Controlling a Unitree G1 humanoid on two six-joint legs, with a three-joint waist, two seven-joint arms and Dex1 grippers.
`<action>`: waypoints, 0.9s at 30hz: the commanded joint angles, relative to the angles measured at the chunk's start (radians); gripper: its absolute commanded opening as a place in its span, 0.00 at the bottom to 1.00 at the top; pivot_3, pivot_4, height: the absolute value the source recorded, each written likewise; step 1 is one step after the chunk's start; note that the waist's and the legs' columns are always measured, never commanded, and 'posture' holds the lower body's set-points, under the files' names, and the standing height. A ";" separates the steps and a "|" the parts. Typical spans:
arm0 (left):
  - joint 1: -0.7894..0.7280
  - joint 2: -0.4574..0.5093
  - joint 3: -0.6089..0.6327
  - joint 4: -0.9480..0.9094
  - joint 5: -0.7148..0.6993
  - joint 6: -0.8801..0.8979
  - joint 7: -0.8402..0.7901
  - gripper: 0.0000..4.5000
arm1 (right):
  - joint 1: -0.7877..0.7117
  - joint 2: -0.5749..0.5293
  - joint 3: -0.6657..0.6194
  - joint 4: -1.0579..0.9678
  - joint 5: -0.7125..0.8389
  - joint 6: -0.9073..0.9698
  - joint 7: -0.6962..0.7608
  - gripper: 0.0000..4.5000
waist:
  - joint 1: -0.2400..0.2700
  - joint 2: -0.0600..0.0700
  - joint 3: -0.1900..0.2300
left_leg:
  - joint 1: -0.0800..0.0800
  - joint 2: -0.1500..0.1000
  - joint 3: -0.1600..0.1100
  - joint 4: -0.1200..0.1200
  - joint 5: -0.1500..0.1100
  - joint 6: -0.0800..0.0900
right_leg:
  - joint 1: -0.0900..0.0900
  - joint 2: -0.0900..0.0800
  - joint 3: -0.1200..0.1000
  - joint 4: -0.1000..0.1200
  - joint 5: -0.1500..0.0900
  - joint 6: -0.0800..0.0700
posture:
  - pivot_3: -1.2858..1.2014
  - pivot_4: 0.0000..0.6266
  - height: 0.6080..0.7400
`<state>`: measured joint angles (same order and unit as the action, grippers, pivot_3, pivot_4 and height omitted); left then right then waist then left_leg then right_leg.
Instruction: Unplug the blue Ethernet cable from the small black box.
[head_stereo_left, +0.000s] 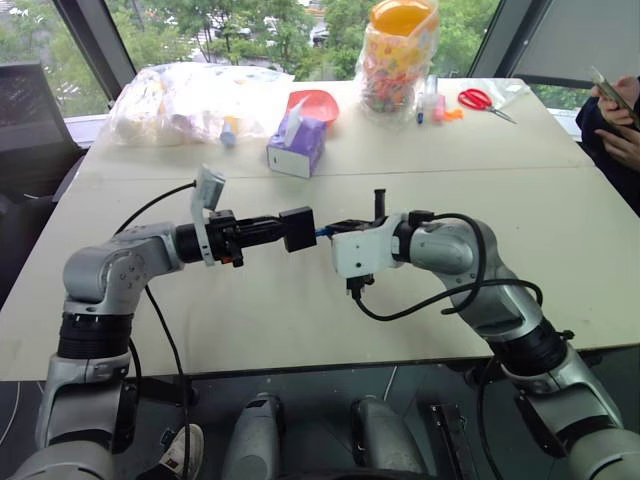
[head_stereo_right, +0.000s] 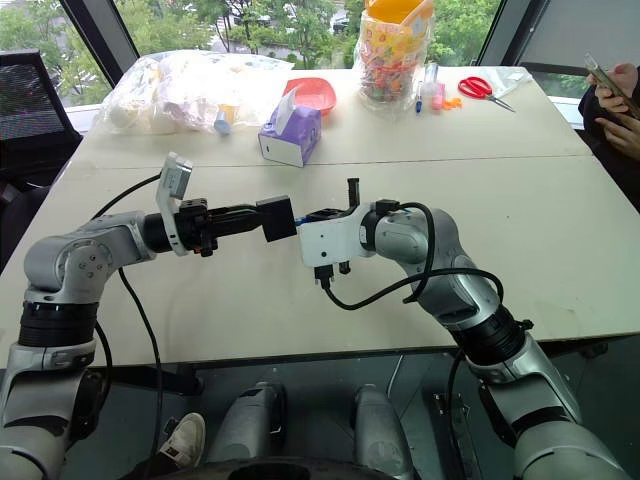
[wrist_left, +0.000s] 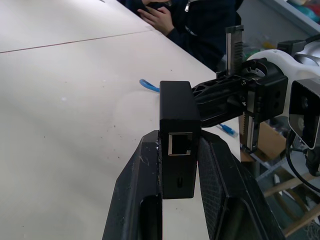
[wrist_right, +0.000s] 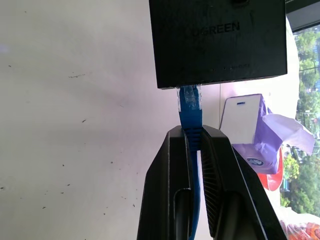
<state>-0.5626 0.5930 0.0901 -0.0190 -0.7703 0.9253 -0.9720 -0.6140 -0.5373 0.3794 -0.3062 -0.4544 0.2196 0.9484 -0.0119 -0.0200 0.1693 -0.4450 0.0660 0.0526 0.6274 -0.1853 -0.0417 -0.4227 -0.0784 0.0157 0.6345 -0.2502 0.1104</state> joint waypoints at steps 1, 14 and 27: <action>-0.009 0.026 -0.026 -0.021 0.016 -0.013 -0.034 0.09 | -0.029 0.035 -0.078 -0.070 0.129 0.107 0.045 0.09 | -0.001 0.000 0.000 | 0.000 0.000 0.000 0.000 0.000 0.000 | 0.000 0.000 0.000 0.000 0.000 0.000 | 0.52 0.24 0.96; -0.031 0.097 -0.013 -0.035 -0.006 -0.039 -0.170 0.09 | -0.206 0.027 -0.291 0.015 0.785 0.817 0.284 0.99 | -0.001 0.000 0.000 | 0.000 0.000 0.000 0.000 0.000 0.001 | 0.000 -0.001 0.000 0.000 0.000 -0.001 | 0.52 0.24 0.96; -0.020 0.117 0.010 -0.098 -0.057 -0.021 -0.187 0.09 | -0.281 0.058 -0.239 0.244 0.942 0.947 0.217 0.70 | -0.001 0.000 0.000 | -0.003 0.000 0.000 0.000 -0.001 0.001 | -0.002 -0.001 0.000 0.000 0.000 -0.001 | 0.52 0.24 0.96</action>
<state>-0.5716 0.6989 0.0656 -0.0834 -0.8045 0.9073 -1.1557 -0.8749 -0.4625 0.1398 -0.0514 0.4594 1.1817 1.1620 -0.0129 -0.0201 0.1695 -0.4474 0.0663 0.0526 0.6271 -0.1859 -0.0406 -0.4249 -0.0790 0.0155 0.6343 -0.2501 0.1097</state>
